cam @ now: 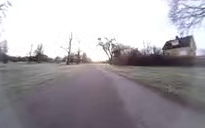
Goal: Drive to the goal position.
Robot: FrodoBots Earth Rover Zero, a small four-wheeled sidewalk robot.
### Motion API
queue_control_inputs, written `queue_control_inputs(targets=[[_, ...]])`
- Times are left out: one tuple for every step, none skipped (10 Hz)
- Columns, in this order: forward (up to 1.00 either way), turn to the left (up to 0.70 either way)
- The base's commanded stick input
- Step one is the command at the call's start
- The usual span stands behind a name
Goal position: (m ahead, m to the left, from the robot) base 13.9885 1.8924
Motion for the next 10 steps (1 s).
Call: queue_control_inputs(targets=[[1.0, 0.0], [1.0, 0.0], [1.0, 0.0], [1.0, 0.0], [1.0, 0.0], [1.0, 0.0], [1.0, 0.0], [1.0, 0.0], [1.0, 0.0], [1.0, 0.0]])
